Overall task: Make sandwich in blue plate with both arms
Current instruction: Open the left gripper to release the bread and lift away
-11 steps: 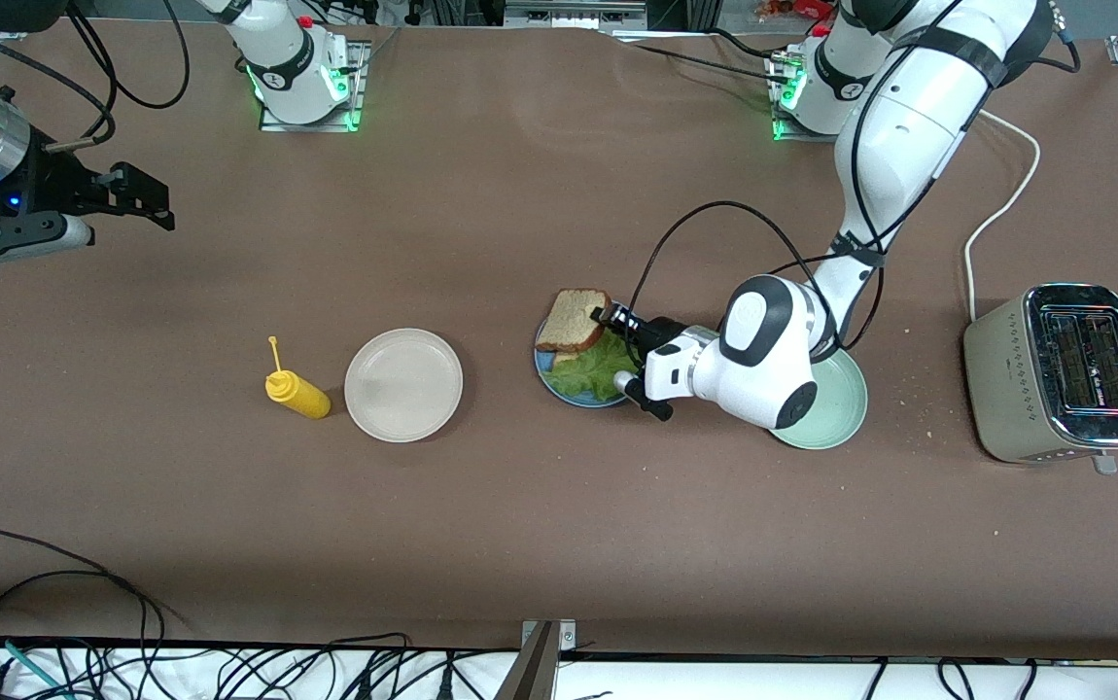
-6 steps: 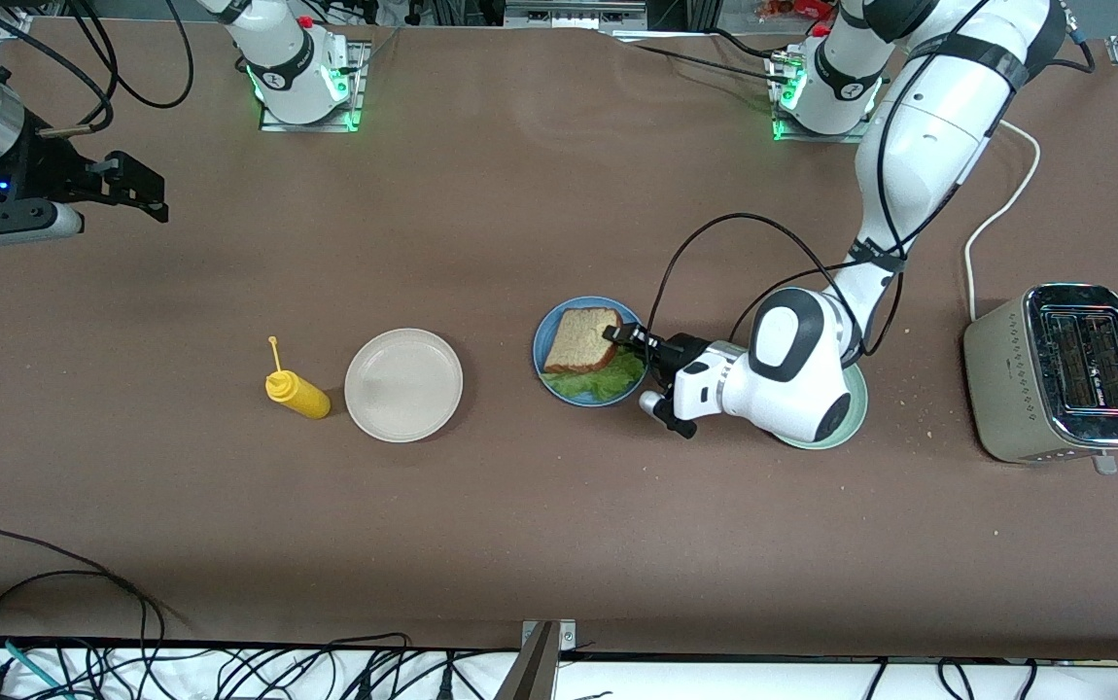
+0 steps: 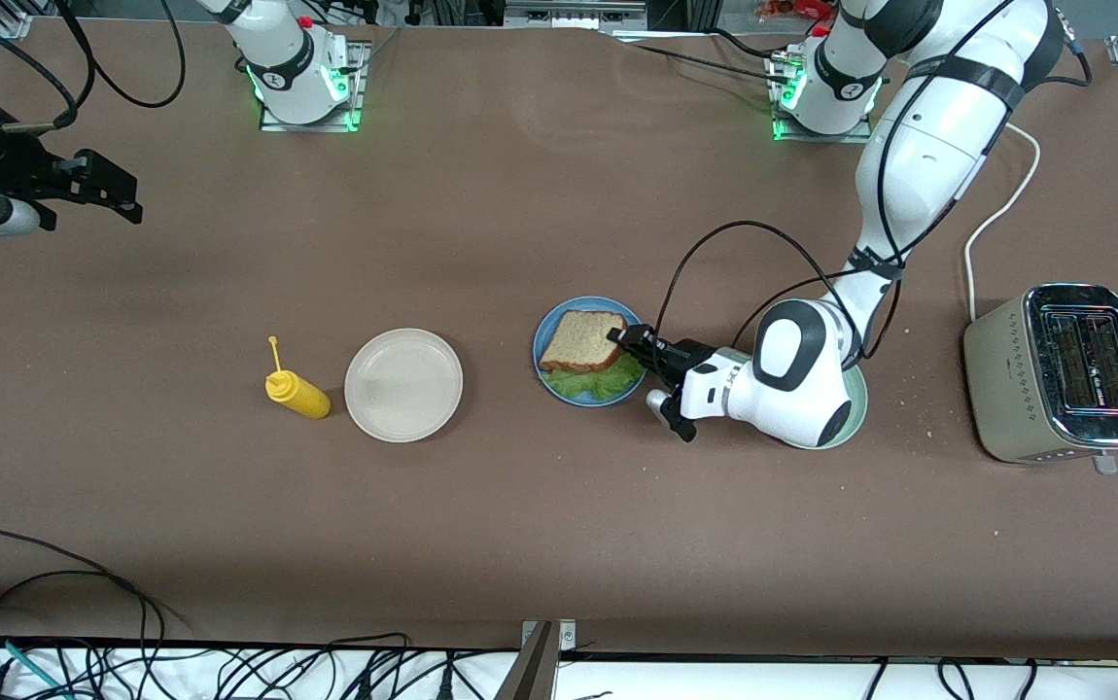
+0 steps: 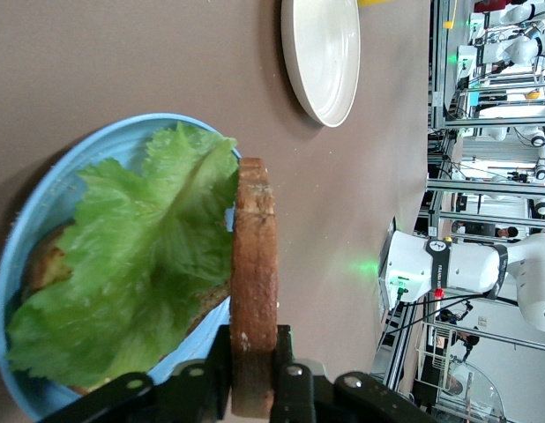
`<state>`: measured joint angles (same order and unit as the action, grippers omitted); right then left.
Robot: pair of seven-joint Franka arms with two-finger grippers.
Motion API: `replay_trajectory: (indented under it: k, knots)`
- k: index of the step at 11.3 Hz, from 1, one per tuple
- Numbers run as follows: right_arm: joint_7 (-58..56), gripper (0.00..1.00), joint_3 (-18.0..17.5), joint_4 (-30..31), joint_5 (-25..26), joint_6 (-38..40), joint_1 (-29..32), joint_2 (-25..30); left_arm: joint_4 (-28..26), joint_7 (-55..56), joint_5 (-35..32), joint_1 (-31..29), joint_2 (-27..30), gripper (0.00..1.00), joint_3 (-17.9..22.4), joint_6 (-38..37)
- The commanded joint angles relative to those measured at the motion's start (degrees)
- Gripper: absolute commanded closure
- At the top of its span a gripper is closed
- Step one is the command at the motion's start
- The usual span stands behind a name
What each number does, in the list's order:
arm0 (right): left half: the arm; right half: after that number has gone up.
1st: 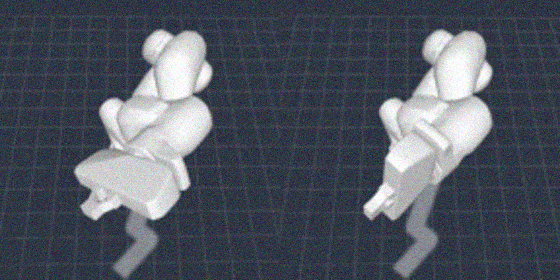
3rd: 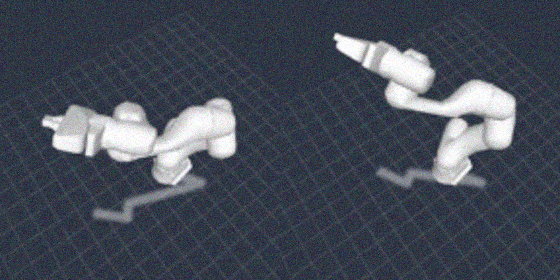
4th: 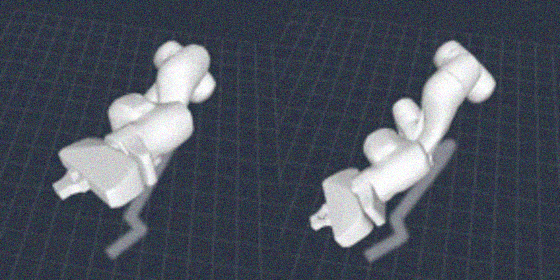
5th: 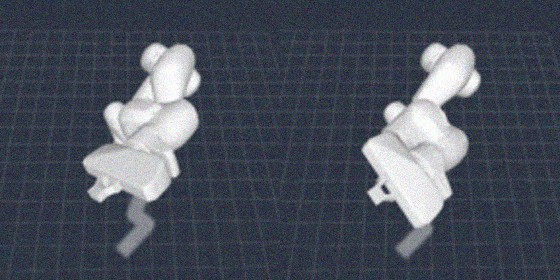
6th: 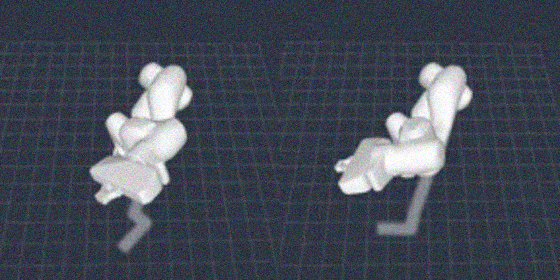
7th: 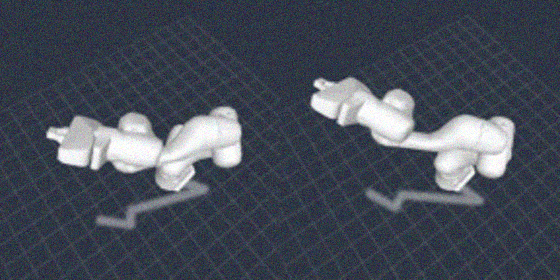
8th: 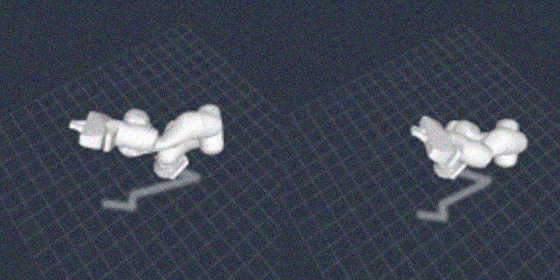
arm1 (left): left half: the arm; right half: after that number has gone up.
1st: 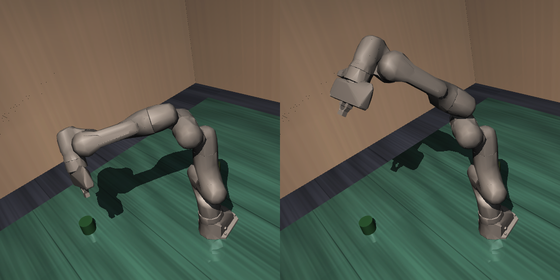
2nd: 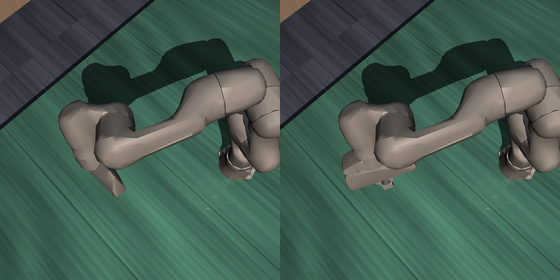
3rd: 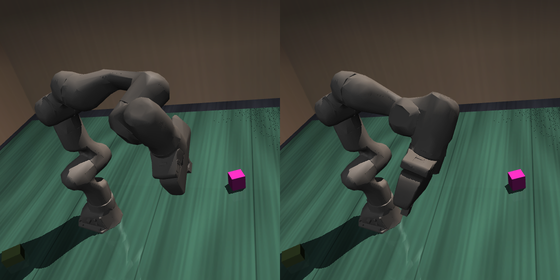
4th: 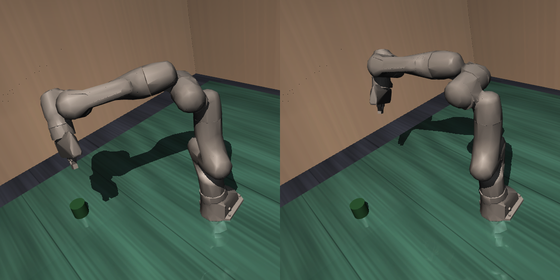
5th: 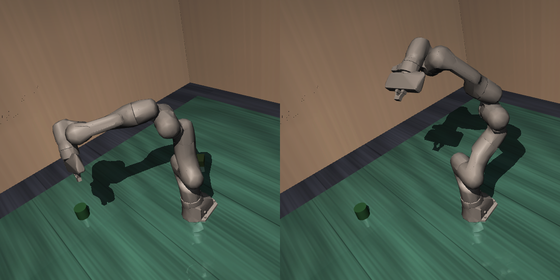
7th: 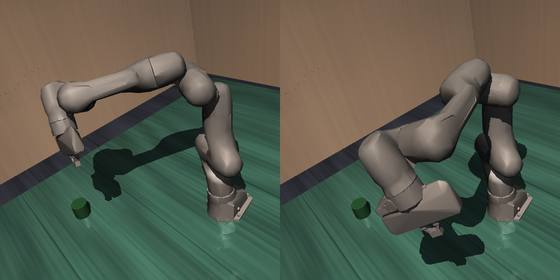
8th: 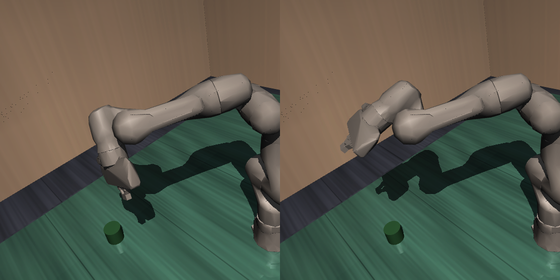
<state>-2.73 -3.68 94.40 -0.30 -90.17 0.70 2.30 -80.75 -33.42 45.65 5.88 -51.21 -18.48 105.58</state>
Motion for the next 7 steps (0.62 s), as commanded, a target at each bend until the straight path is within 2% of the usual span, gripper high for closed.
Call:
replay_trajectory:
  k: [1, 5, 7]
  knots:
    - [0.3, 0.00, -0.3, -2.1, 1.1, 1.3, 0.1, -1.4, 0.7, -1.8, 1.2, -0.9, 0.8, 0.00, 0.2, -0.6]
    - [0.1, 0.00, 1.2, -4.3, 1.2, 1.3, 0.3, -1.6, 0.8, -0.3, -7.2, -3.8, 6.1, 0.00, 0.4, -2.7]
    - [0.3, 0.00, 1.6, -4.3, 1.4, 1.4, 0.3, -2.5, 0.8, 4.8, -15.7, -5.0, 10.9, 0.00, 0.4, -5.5]
